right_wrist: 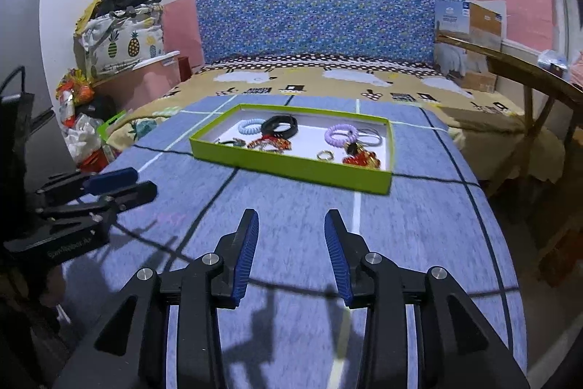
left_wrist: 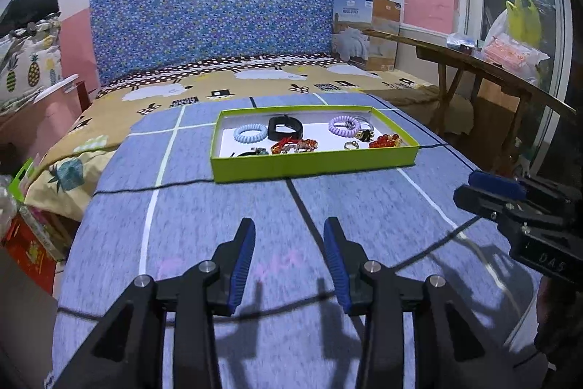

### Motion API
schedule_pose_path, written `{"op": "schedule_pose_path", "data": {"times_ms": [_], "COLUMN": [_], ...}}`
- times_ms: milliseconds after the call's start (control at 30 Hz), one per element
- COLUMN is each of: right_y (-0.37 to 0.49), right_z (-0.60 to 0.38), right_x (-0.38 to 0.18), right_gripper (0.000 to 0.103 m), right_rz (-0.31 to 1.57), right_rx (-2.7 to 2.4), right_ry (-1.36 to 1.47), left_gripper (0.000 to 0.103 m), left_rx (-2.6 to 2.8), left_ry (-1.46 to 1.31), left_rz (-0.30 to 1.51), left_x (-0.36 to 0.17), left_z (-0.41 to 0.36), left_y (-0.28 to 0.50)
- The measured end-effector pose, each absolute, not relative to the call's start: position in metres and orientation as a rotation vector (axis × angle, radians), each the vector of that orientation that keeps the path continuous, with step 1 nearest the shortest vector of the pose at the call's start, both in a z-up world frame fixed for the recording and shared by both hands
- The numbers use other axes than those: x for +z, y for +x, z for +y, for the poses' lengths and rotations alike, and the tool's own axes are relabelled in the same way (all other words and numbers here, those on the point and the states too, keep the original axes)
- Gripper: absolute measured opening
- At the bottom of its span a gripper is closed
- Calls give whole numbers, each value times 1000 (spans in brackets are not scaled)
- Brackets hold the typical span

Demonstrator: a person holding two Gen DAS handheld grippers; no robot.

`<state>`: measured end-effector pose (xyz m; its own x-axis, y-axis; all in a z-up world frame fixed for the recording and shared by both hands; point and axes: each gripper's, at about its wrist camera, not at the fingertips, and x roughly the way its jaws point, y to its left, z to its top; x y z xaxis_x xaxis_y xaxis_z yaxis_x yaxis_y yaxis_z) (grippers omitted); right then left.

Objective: Organize jewelry

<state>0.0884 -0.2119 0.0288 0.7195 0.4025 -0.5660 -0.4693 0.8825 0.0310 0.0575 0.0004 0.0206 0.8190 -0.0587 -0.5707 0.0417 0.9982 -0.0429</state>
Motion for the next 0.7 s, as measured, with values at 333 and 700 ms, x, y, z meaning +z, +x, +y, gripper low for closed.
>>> {"op": "schedule_pose_path", "data": {"times_ms": [333, 700], "right_y": [68, 65], "right_z": [-224, -226], "right_x": [19, 22], "right_gripper": [39, 39], "right_rz": [612, 594], "right_rx": [439, 427], "right_ry": [-92, -100], "left_gripper": [42, 42], "left_rx": [-33, -39], "left_ry": [-42, -33], "left_rz": [577, 575], "left_x": [22, 21], "left_z": [0, -3], "left_y": [41, 40]}}
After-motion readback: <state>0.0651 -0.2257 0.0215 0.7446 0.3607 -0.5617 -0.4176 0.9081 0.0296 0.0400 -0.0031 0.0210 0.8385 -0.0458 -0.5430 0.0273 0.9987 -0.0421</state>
